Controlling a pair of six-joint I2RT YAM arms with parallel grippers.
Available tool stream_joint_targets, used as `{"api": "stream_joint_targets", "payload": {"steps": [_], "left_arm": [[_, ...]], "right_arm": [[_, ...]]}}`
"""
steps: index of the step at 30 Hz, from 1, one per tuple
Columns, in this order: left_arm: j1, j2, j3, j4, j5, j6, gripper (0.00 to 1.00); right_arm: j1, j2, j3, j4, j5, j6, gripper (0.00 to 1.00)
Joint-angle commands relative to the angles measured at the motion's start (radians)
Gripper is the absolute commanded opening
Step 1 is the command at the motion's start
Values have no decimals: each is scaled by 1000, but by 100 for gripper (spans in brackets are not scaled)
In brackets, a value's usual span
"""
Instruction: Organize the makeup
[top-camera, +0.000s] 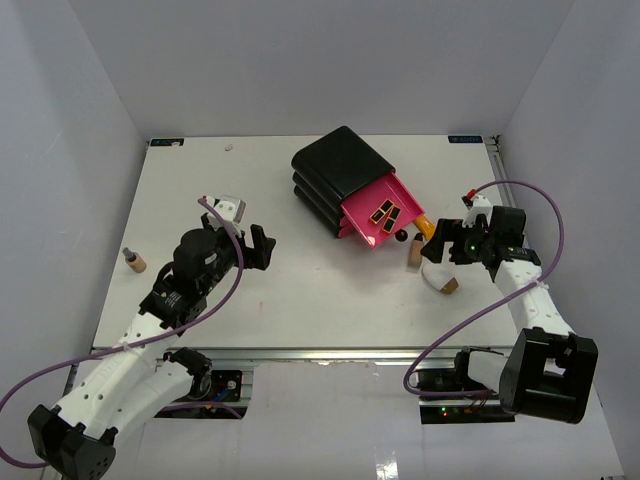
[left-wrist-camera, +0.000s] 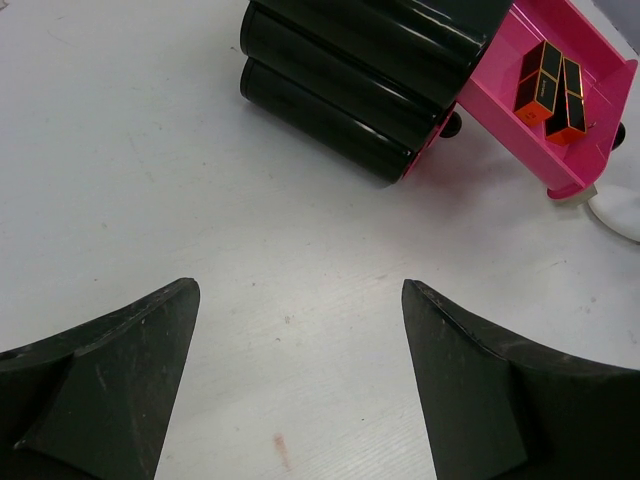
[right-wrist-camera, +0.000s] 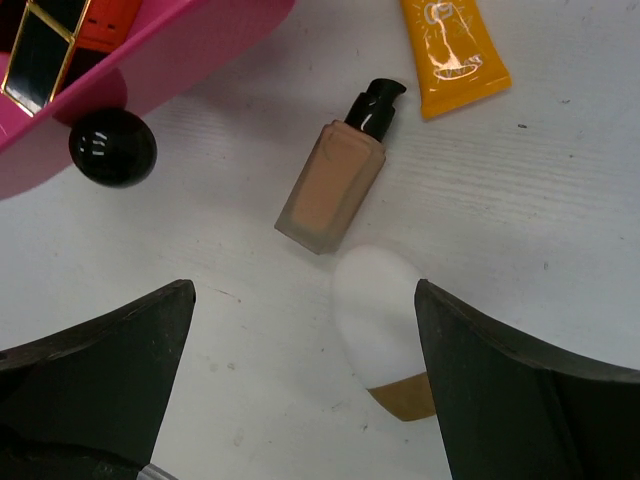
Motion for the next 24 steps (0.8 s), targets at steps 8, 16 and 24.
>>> {"api": "stream_joint_targets", "payload": {"steps": [8, 16, 24], "left_arm": [[2, -12, -13, 17, -9, 7, 94], [2, 3, -16, 18, 1, 16, 94], [2, 19, -16, 17, 6, 20, 94]], "right_arm": [[9, 40, 6, 171, -108, -12, 96], [8, 51, 28, 84, -318, -315, 77], [14, 145, 51, 66, -409, -404, 50]]}}
